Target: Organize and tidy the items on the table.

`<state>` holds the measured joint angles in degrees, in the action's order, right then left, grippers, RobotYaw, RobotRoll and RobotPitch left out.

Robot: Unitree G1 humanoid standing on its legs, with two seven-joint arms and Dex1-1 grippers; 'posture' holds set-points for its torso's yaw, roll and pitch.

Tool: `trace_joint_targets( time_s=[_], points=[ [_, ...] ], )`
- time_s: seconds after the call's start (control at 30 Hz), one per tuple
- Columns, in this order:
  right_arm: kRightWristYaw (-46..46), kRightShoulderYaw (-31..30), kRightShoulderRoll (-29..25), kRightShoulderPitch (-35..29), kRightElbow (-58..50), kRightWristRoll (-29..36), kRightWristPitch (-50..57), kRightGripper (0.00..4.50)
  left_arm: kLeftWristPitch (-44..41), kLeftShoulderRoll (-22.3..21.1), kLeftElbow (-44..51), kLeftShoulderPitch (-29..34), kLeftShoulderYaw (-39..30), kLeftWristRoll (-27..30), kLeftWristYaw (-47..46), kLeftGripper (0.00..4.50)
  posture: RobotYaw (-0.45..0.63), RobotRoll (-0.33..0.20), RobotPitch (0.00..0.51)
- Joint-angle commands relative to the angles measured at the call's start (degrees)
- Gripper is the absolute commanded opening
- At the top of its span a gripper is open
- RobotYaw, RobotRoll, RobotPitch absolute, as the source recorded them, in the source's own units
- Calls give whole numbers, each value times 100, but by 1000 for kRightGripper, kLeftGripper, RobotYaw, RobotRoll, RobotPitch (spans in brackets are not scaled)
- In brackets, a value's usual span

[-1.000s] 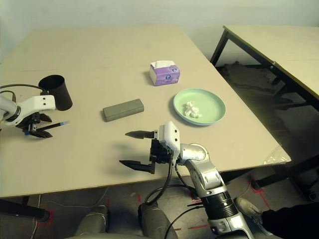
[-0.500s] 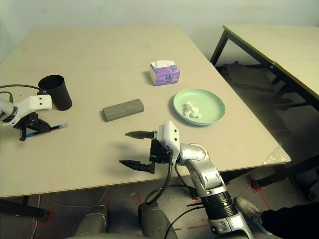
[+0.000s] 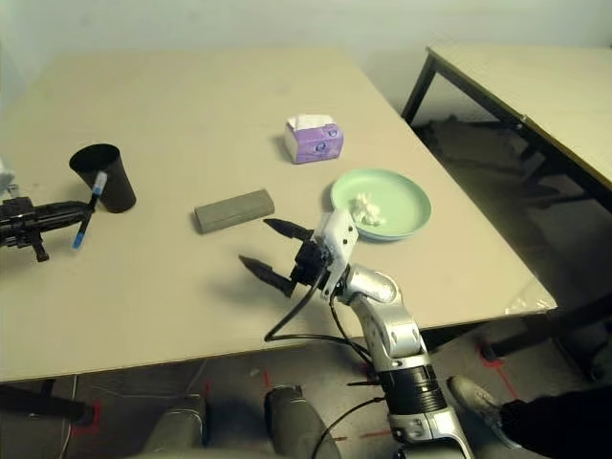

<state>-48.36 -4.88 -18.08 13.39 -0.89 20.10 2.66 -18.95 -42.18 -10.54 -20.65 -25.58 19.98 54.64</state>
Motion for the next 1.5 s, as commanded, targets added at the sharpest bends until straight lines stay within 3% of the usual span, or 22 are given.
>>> trace_joint_targets(
  time_s=[0.03,0.27,0.53,0.7,0.97,1.2,1.5],
  points=[
    [15,-58,19,-34,103,-108,-96,4500,-275,293,412,-104,-213,241,-886,86,-19,0,103],
    [-5,-58,-7,-19,126,-107,-108,4500,259,521,-343,-1455,-223,273,-1965,86,-38,0,107],
    [81,-102,42,-118,2,-114,-91,4500,1708,601,-2989,-3455,397,-323,-2216,86,-77,0,109],
    [143,-90,45,-121,-30,-120,-93,4500,2493,724,-4307,-4144,487,-442,-2324,86,-100,0,106],
    [208,-71,-7,-227,-149,-125,-89,4500,3169,933,-5248,-4081,551,-588,-2378,86,-120,0,98],
    [172,-125,-41,-266,-210,-109,-59,4500,3461,1054,-5452,-3703,602,-627,-2366,86,-110,0,96],
    [38,-130,-112,-216,-149,-94,-93,4500,3567,1072,-5511,-3664,686,-694,-2350,86,-111,0,95]
  ],
)
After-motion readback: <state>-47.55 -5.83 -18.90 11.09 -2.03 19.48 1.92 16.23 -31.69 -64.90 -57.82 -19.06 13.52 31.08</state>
